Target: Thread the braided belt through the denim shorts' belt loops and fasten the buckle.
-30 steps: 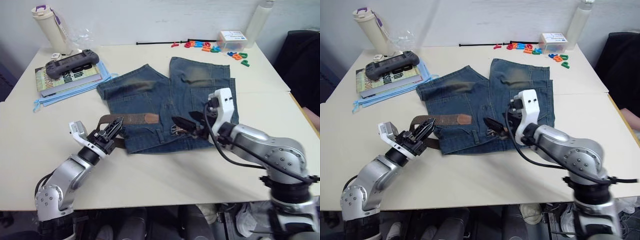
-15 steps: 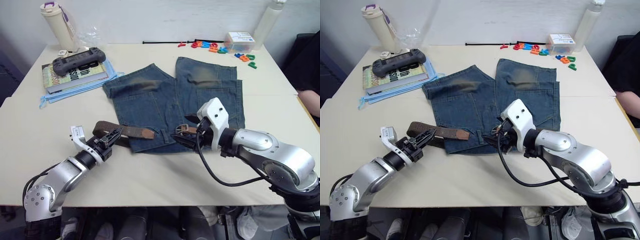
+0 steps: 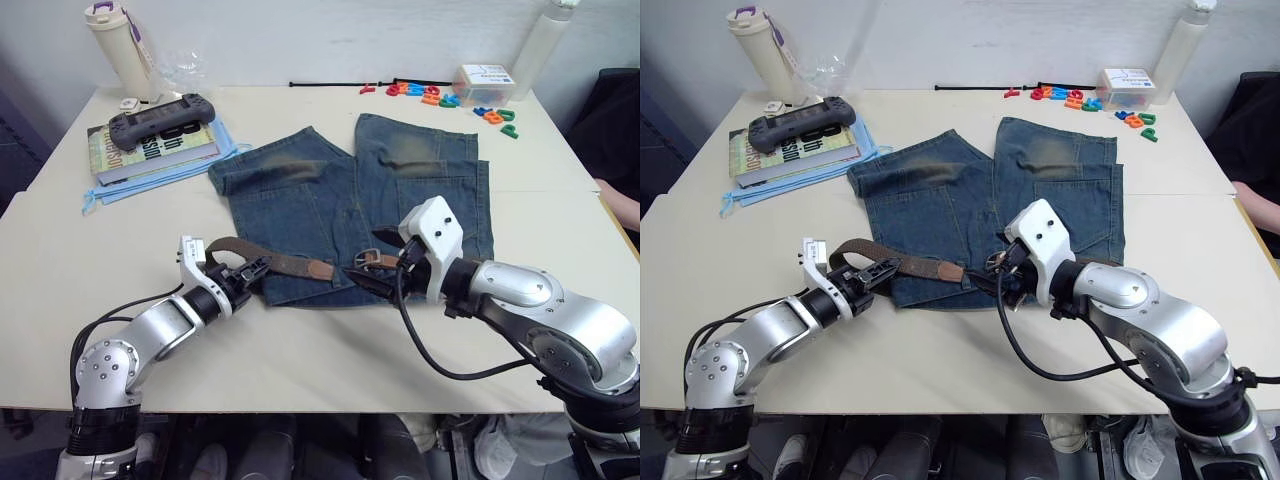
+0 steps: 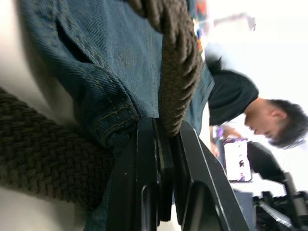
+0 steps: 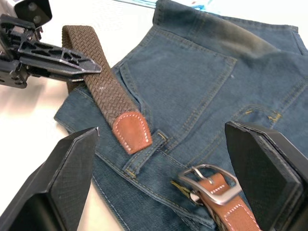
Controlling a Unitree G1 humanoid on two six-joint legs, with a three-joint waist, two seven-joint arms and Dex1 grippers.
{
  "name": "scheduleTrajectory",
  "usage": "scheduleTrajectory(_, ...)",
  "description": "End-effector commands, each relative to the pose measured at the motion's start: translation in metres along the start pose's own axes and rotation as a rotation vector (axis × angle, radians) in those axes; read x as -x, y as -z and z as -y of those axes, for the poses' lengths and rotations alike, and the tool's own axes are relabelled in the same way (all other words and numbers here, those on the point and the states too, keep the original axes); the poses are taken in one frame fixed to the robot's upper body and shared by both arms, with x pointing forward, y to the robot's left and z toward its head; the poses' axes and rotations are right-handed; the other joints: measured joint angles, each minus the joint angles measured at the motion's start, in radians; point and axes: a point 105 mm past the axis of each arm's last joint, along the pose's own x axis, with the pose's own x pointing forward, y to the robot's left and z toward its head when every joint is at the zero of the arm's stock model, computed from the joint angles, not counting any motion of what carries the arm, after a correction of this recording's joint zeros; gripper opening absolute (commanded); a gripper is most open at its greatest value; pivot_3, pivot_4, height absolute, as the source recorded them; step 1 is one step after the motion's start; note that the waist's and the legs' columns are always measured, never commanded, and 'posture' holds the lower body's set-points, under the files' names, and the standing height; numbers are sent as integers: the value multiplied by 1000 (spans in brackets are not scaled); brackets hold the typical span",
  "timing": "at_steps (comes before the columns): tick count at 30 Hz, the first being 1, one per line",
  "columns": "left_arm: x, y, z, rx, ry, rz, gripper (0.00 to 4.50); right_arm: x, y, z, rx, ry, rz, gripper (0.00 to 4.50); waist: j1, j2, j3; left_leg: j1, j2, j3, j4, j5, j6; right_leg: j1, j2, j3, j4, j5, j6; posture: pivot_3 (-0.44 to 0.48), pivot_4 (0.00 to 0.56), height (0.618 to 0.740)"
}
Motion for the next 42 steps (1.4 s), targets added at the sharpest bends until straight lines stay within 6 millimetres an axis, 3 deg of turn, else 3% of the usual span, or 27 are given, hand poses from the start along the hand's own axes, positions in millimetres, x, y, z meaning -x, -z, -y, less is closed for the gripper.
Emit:
scheduleTrajectory(1, -1, 1, 7, -61, 2, -26, 0, 5, -14, -2, 32, 11, 54, 4458, 0, 0, 0, 0, 0, 0, 0, 0, 0, 0, 0, 0, 0, 0, 0, 0, 150, 654)
scheduleTrajectory(21, 13, -23, 28, -75, -155, 68, 0, 1, -14, -7, 17, 16, 66, 4458, -1, 0, 0, 0, 0, 0, 0, 0, -1, 0, 0, 0, 1, 0, 0, 0, 150, 654)
scheduleTrajectory(24, 13, -32, 42, -184, -112, 95, 0, -2, -14, -9, 11, 13, 69, 4458, -1, 0, 0, 0, 0, 0, 0, 0, -1, 0, 0, 0, 1, 0, 0, 0, 150, 654)
scheduleTrajectory(25, 16, -32, 49, -313, -81, 91, 0, -3, -14, -9, 7, 11, 70, 4458, -1, 0, 0, 0, 0, 0, 0, 0, -1, 0, 1, 0, 1, 0, 0, 0, 150, 654)
scheduleTrajectory(27, 19, -28, 53, -451, -48, 62, 0, -4, -14, -10, 5, 9, 71, 4458, -4, 0, 0, 0, 0, 1, 0, 1, -1, -1, 1, 1, 2, 0, 0, 0, 150, 654)
scheduleTrajectory(36, 7, -14, 70, -323, 23, 35, 0, -7, -14, -12, 8, 3, 71, 4458, 0, -1, 0, 0, 0, 0, 0, 1, -1, -1, 0, 1, 2, 0, 0, 0, 150, 654)
scheduleTrajectory(42, -4, -9, 79, -343, -11, 20, 0, -6, -17, -15, 6, 0, 81, 4458, -2, -1, 0, 0, 0, 1, 0, 1, -1, -1, 0, 1, 2, 0, 0, 0, 150, 654)
